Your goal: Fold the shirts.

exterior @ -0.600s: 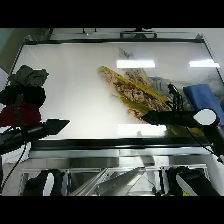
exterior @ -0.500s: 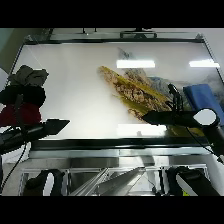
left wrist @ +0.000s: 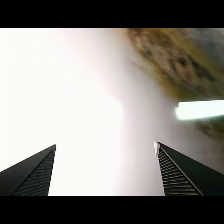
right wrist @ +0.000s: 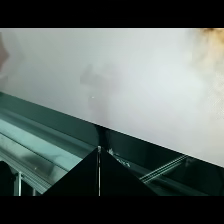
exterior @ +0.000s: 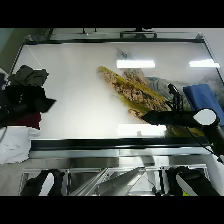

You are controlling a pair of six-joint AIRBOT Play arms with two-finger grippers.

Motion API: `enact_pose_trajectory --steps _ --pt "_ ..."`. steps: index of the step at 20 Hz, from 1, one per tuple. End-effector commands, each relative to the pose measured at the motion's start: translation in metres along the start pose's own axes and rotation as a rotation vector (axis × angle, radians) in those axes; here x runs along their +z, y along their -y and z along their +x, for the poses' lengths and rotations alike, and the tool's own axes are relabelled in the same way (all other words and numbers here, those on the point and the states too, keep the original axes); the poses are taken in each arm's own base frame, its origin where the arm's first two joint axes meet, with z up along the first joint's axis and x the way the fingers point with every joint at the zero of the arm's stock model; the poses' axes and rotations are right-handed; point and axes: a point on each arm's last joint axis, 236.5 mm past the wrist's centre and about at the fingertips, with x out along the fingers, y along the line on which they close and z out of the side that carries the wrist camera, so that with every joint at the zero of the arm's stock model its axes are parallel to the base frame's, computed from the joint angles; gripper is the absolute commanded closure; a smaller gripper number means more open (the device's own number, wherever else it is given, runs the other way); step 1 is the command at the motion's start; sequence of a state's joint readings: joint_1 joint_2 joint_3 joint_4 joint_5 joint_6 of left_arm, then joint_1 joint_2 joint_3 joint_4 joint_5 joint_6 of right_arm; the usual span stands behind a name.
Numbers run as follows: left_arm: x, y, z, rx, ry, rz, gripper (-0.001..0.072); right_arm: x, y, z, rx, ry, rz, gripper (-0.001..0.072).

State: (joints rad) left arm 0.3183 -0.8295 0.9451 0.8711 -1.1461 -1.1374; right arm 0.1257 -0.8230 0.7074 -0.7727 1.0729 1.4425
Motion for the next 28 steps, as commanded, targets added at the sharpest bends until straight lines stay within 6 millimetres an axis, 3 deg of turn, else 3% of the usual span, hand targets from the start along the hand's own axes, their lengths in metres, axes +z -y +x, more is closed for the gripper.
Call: enact_pose_trajectory --steps 1,4,6,8,10,12,14,16,17,18,21,23,24,26,28 --pt "0.091 -0.106 0.017 0.313 -0.008 0.127 -0.0013 0.000 0.000 0.000 0.000 -0.001 0.000 0.0695" --pt "0.172 -0.185 0.067 0.374 0.064 0.113 -0.0013 0.000 0.000 0.000 0.000 -0.002 0.001 0.0695" --pt "0.186 -0.251 0.110 0.397 0.054 0.078 -0.0013 -0.001 0.000 0.000 0.000 -0.002 0.000 0.0694" --pt "0.173 -0.312 0.148 0.419 0.045 0.002 -0.0013 0.000 0.000 0.000 0.000 -0.002 0.000 0.0695" --pt "0.143 -0.362 0.180 0.463 0.051 -0.050 -0.0013 0.000 0.000 0.000 0.000 -0.002 0.000 0.0695" --pt "0.117 -0.390 0.204 0.505 0.071 -0.070 -0.0010 0.000 0.000 0.000 0.000 -0.002 0.000 0.0695" --pt "0.103 -0.397 0.225 0.512 0.065 -0.051 0.0008 0.000 0.000 0.000 0.000 -0.002 0.000 0.0695" --pt "0.103 -0.391 0.239 0.511 0.061 0.014 0.0047 0.000 0.000 0.000 0.000 -0.002 0.000 0.0695" --pt "0.106 -0.387 0.243 0.509 0.062 0.035 0.0329 0.000 0.000 0.000 0.000 -0.002 0.000 0.0695" --pt "0.107 -0.382 0.244 0.502 0.056 0.053 0.0674 0.000 0.000 0.000 0.000 -0.002 0.000 0.0695" --pt "0.120 -0.360 0.238 0.452 0.025 0.046 0.0691 0.000 0.000 0.000 0.000 -0.002 0.000 0.0695" --pt "0.156 -0.326 0.218 0.410 0.094 0.015 0.0690 0.000 0.000 0.000 0.000 -0.002 0.000 0.0695" --pt "0.179 -0.299 0.205 0.365 0.154 0.005 0.0689 0.000 0.000 0.000 0.000 -0.002 0.000 0.0695" --pt "0.224 -0.221 0.174 0.230 0.258 0.006 0.0689 0.000 0.000 0.000 0.000 -0.002 0.001 0.0695" --pt "0.251 -0.119 0.143 0.017 0.298 0.017 0.0688 0.000 0.000 0.000 0.000 -0.002 0.001 0.0695"
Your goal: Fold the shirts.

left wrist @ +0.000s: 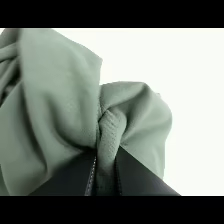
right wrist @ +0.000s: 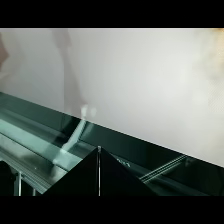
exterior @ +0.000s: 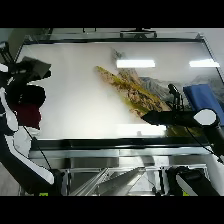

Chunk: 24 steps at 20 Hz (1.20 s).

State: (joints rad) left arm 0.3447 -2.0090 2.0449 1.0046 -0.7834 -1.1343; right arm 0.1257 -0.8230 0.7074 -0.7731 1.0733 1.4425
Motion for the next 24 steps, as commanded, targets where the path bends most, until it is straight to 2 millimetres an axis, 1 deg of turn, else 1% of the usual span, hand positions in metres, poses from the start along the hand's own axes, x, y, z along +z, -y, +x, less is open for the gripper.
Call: enact_pose_trajectory --steps 1,2,3,4,6,8,9,10,12,13,14,15,16,17,18,19,20,21,22,23,24 --pt "0.059 0.148 -0.085 -0.354 0.070 -0.034 0.0688 0.000 0.000 0.000 0.000 -0.002 0.001 0.0695" --pt "0.055 0.193 -0.110 -0.463 0.030 -0.011 0.0688 0.000 0.000 0.000 0.000 -0.001 0.001 0.0695" --pt "0.042 0.228 -0.127 -0.538 -0.029 0.032 0.0689 0.000 0.000 0.000 0.000 -0.002 0.001 0.0695" --pt "0.023 0.261 -0.142 -0.597 -0.104 0.081 0.0690 0.000 0.000 0.000 0.000 -0.002 0.001 0.0695" --pt "-0.023 0.316 -0.158 -0.698 -0.250 0.110 0.0690 0.000 0.000 0.000 0.000 -0.002 0.001 0.0695" --pt "-0.074 0.362 -0.161 -0.768 -0.372 0.131 0.0690 0.002 0.000 0.000 -0.002 0.009 0.001 0.0695" --pt "-0.098 0.380 -0.159 -0.791 -0.426 0.137 0.0690 0.004 0.001 0.000 -0.002 0.016 0.001 0.0695" --pt "-0.122 0.396 -0.155 -0.804 -0.467 0.136 0.0691 0.004 0.000 0.000 -0.001 0.017 0.002 0.0695" --pt "-0.155 0.418 -0.142 -0.803 -0.502 0.122 0.0689 0.004 -0.002 0.000 0.008 0.017 0.006 0.0695" --pt "-0.167 0.424 -0.137 -0.796 -0.509 0.114 0.0606 0.004 -0.003 0.000 0.012 0.018 0.008 0.0695" --pt "-0.174 0.427 -0.134 -0.790 -0.512 0.108 0.0278 0.004 -0.003 0.000 0.013 0.018 0.008 0.0695" --pt "-0.175 0.429 -0.134 -0.790 -0.513 0.107 -0.0013 0.004 -0.003 0.000 0.013 0.018 0.003 0.0693" --pt "-0.172 0.426 -0.137 -0.795 -0.517 0.113 -0.0009 0.004 -0.003 0.000 0.013 0.019 -0.014 0.0683" --pt "-0.166 0.421 -0.143 -0.806 -0.530 0.125 -0.0008 0.006 -0.002 0.000 0.009 0.026 -0.036 0.0574" --pt "-0.161 0.411 -0.150 -0.808 -0.552 0.136 -0.0006 0.011 0.002 -0.002 0.001 0.043 -0.034 0.0428" --pt "-0.159 0.396 -0.155 -0.785 -0.592 0.133 -0.0005 0.019 0.009 -0.005 -0.013 0.071 -0.021 0.0431" --pt "-0.160 0.377 -0.158 -0.755 -0.640 0.120 -0.0004 0.028 0.019 -0.008 -0.029 0.099 -0.012 0.0524" --pt "-0.163 0.361 -0.159 -0.733 -0.676 0.111 -0.0004 0.038 0.032 -0.011 -0.050 0.126 0.005 0.0548" --pt "-0.168 0.349 -0.158 -0.721 -0.698 0.088 -0.0004 0.044 0.046 -0.011 -0.069 0.133 0.028 0.0494" --pt "-0.175 0.339 -0.154 -0.707 -0.716 0.053 -0.0004 0.046 0.058 -0.008 -0.082 0.125 0.059 0.0301" --pt "-0.189 0.327 -0.148 -0.688 -0.741 0.021 -0.0004 0.045 0.069 -0.001 -0.091 0.100 0.091 0.0211"
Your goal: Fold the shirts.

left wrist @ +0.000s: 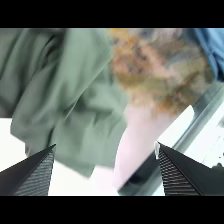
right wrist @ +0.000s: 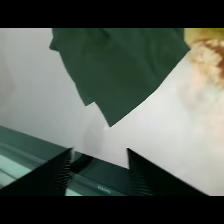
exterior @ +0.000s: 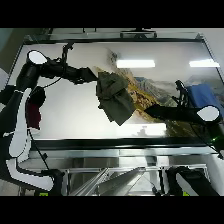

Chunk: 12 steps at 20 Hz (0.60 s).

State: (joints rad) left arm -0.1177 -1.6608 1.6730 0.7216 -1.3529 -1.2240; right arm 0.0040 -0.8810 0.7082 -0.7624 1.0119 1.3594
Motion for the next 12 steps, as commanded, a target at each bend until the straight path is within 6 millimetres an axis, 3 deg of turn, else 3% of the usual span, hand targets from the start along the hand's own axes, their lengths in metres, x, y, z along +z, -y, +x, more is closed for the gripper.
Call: enact_pose_trajectory --steps 1,4,8,12 --pt "-0.036 -0.042 0.002 0.019 -0.068 -0.124 -0.0003 0.005 0.036 0.017 -0.044 -0.035 0.075 0.0213" --pt "-0.055 -0.076 0.042 0.039 -0.021 -0.174 -0.0001 -0.006 0.055 0.057 -0.070 -0.110 0.130 0.0213" --pt "-0.037 -0.067 0.093 -0.078 0.041 -0.162 0.0007 -0.008 0.076 0.112 -0.098 -0.098 0.233 0.0213" --pt "-0.024 -0.064 0.140 -0.105 -0.006 -0.103 0.0007 -0.011 0.070 0.151 -0.037 -0.087 0.285 0.0214"
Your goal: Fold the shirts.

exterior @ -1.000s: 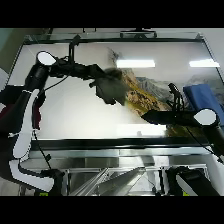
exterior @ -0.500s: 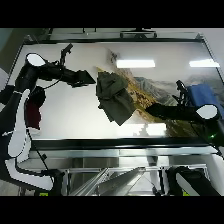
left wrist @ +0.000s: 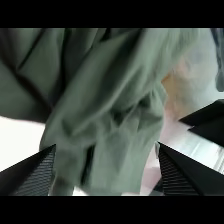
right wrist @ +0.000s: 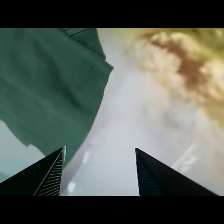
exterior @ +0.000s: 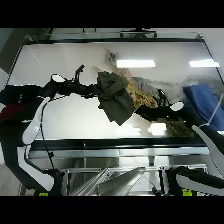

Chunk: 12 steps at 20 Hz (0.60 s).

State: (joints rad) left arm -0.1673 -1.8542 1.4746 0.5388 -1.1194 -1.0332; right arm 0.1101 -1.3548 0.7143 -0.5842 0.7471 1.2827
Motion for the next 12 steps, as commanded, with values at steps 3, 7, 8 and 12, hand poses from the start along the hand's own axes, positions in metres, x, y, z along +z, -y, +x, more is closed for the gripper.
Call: enact_pose_trajectory --steps 3,7,8,12 --pt "0.027 -0.006 0.043 -0.027 0.001 0.044 0.0009 0.019 0.000 0.043 0.066 0.083 0.081 0.0215" --pt "0.037 -0.018 0.049 0.029 -0.027 0.088 0.0144 0.031 -0.023 0.050 0.191 0.111 0.091 0.0489" --pt "0.039 -0.015 0.051 0.024 -0.027 0.094 0.0149 0.037 -0.034 0.049 0.232 0.122 0.084 0.0490" --pt "0.039 0.002 0.061 0.007 -0.036 0.129 0.0467 0.048 -0.051 0.044 0.274 0.141 0.042 0.0695"
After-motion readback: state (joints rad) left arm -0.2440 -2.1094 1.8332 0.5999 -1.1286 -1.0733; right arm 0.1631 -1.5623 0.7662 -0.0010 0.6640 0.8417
